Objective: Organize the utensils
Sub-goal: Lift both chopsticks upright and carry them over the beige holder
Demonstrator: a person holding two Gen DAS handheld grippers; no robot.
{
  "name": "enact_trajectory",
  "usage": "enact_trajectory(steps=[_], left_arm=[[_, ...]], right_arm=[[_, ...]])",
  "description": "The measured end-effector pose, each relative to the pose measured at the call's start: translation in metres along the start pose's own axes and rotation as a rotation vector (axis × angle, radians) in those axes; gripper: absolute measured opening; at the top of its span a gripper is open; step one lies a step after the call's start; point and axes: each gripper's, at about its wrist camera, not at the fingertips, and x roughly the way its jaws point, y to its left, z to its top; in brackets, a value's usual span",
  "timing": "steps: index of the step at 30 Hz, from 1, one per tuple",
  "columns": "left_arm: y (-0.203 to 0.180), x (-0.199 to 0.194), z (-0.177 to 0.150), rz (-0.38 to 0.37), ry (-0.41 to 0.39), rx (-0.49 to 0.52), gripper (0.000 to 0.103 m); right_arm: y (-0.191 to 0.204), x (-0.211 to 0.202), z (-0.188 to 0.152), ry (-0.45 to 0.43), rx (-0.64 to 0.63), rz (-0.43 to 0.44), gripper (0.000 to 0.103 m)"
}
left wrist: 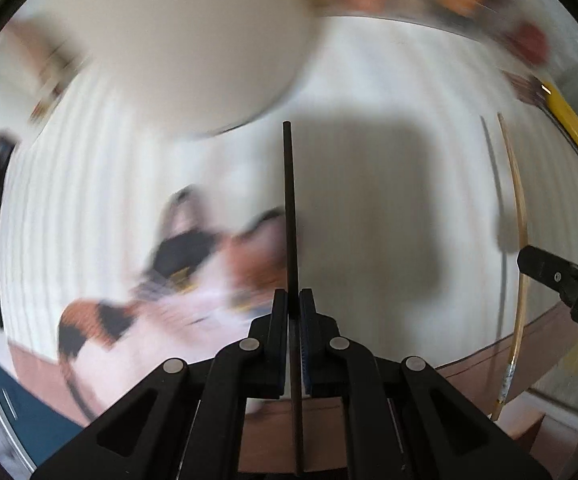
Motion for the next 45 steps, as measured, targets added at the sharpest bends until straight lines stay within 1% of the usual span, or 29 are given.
enact_trajectory(steps=[2,5,7,12,15,16,17,18,19,20,21,22,23,27,28,29,30,31,34,38,42,43,45], left_arm=[[0.027,0.005,-0.008,0.012,0.011,-0.055,0.003],[0.059,0.016,-0.021,0.016,0.031,-0.132,0.003],[0.071,0.020,-0.025,-0.009,0.029,-0.164,0.004],[0.077,0.019,-0.024,-0.020,0.033,-0.160,0.004],[0.089,0.022,-0.013,-0.028,0.048,-0.174,0.007],[0.093,0.024,-0.004,-0.033,0.055,-0.179,0.008],[0.097,0.026,0.010,-0.035,0.059,-0.180,0.008],[0.098,0.030,0.035,-0.036,0.064,-0.179,0.008],[0.099,0.031,0.040,-0.037,0.067,-0.181,0.009],[0.099,0.031,0.046,-0.036,0.070,-0.179,0.009],[0.096,0.031,0.050,-0.031,0.078,-0.169,0.008],[0.095,0.032,0.055,-0.023,0.092,-0.146,0.008],[0.094,0.034,0.064,-0.020,0.100,-0.135,0.008],[0.094,0.044,0.075,-0.035,0.125,-0.143,0.007],[0.095,0.044,0.078,-0.038,0.122,-0.141,0.006],[0.094,0.045,0.082,-0.041,0.114,-0.137,0.005],[0.094,0.045,0.083,-0.041,0.103,-0.126,0.005],[0.094,0.045,0.085,-0.041,0.088,-0.109,0.003],[0.094,0.043,0.085,-0.037,0.062,-0.086,0.003],[0.095,0.034,0.070,-0.026,0.038,-0.102,0.003],[0.098,0.015,0.058,-0.012,-0.006,-0.110,0.003],[0.099,0.009,0.058,-0.007,-0.023,-0.111,0.003],[0.100,-0.002,0.056,0.003,-0.054,-0.112,0.003]], right_arm=[[0.023,0.010,-0.002,0.028,-0.044,0.009,0.006],[0.050,0.026,-0.006,0.064,-0.098,-0.008,0.006],[0.059,0.035,-0.008,0.079,-0.124,-0.036,0.007],[0.068,0.041,-0.003,0.100,-0.132,-0.078,0.008],[0.071,0.040,0.005,0.097,-0.136,-0.098,0.010],[0.072,0.041,0.005,0.095,-0.135,-0.099,0.013],[0.074,0.042,0.009,0.094,-0.129,-0.104,0.018],[0.073,0.042,0.013,0.094,-0.118,-0.109,0.019],[0.074,0.044,0.015,0.100,-0.110,-0.108,0.021],[0.074,0.044,0.020,0.098,-0.098,-0.105,0.021],[0.066,0.045,0.024,0.102,-0.097,-0.109,0.021],[0.067,0.045,0.028,0.105,-0.098,-0.118,0.021],[0.066,0.045,0.034,0.107,-0.102,-0.128,0.021],[0.078,0.046,0.038,0.109,-0.122,-0.199,0.020],[0.083,0.047,0.038,0.105,-0.130,-0.216,0.019],[0.088,0.048,0.038,0.098,-0.136,-0.226,0.016],[0.091,0.047,0.038,0.091,-0.137,-0.223,0.014],[0.092,0.047,0.038,0.085,-0.135,-0.221,0.008],[0.094,0.046,0.036,0.069,-0.124,-0.215,0.007],[0.084,0.033,0.031,0.045,-0.097,-0.190,0.007],[0.085,0.016,0.028,0.011,-0.096,-0.159,0.007],[0.082,0.009,0.020,0.000,-0.101,-0.153,0.007],[0.087,-0.003,0.017,-0.028,-0.106,-0.141,0.007]])
